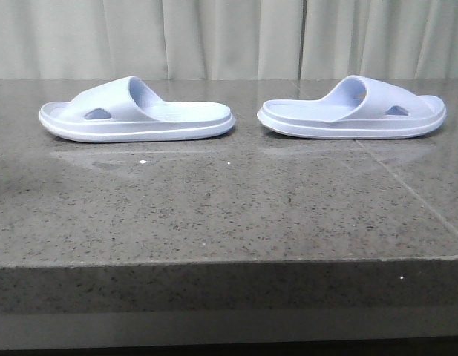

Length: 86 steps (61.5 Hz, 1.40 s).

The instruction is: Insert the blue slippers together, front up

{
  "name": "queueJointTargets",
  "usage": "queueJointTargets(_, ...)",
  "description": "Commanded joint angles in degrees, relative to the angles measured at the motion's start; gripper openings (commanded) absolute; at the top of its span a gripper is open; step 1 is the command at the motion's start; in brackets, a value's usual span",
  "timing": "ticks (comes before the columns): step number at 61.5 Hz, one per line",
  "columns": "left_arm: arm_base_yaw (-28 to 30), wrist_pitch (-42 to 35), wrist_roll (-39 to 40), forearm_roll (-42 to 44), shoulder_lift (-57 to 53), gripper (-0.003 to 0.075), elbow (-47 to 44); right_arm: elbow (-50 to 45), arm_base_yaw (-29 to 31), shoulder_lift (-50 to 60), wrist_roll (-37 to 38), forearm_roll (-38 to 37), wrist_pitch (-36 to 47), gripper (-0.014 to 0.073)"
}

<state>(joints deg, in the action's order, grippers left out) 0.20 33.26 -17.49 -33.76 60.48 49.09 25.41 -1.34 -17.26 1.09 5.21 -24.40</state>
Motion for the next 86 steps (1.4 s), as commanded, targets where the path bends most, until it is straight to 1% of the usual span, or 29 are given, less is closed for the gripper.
queueJointTargets(1, -0.3, -2.4, -6.2, -10.3, 5.2, 0.0597, 5.2, 2.1, 0.2, -1.0, -0.2, -0.7, 4.5, 0.06)
queueJointTargets(8, 1.2, 0.1, -10.7, -17.7, 13.1, 0.0597, 8.8, 2.1, 0.2, -1.0, -0.2, -0.7, 4.4, 0.06)
queueJointTargets(15, 4.1, 7.0, -13.5, -23.0, 20.8, 0.0597, 12.9, 2.1, 0.2, -1.0, -0.2, -0.7, 4.4, 0.06)
queueJointTargets(21, 7.1, 12.4, -17.4, -29.3, 27.3, 0.0597, 16.1, 2.1, 0.2, -1.0, -0.2, -0.7, 4.4, 0.06)
queueJointTargets(24, 8.7, 15.3, -20.6, -32.6, 30.9, 0.0597, 17.7, 2.1, 0.2, -1.0, -0.2, -0.7, 4.4, 0.06)
queueJointTargets(28, 9.9, 18.0, -22.3, -34.8, 34.0, 0.0597, 19.3, 2.1, 0.2, -1.0, -0.2, -0.7, 4.4, 0.06)
queueJointTargets(32, 10.5, 19.4, -22.7, -35.0, 36.4, 0.0597, 20.7, 2.1, 0.2, -1.0, -0.2, -0.7, 4.4, 0.06)
queueJointTargets(39, 10.5, 19.5, -23.9, -35.2, 39.0, 0.0597, 22.0, 2.1, 0.2, -1.0, -0.2, -0.7, 4.4, 0.06)
queueJointTargets(62, 10.4, 19.4, -25.6, -35.4, 43.0, 0.0592, 23.1, 2.1, 0.2, -1.0, -0.2, -0.7, 4.4, 0.06)
queueJointTargets(68, 10.4, 19.3, -25.7, -35.4, 43.9, 0.0547, 23.1, 2.1, 0.2, -1.0, -0.2, -0.7, 4.4, 0.06)
queueJointTargets(78, 10.4, 18.8, -26.0, -35.7, 43.8, 0.0421, 23.1, 2.1, 0.2, -1.0, -0.2, -0.7, 4.4, 0.06)
queueJointTargets(81, 10.4, 18.8, -26.0, -35.7, 43.8, 0.04, 23.1, 2.1, 0.2, -1.0, -0.2, -0.7, 4.4, 0.06)
queueJointTargets(86, 9.9, 18.8, -26.3, -35.7, 43.8, 0.0393, 23.1, 2.1, 0.2, -1.0, -0.2, -0.7, 4.4, 0.06)
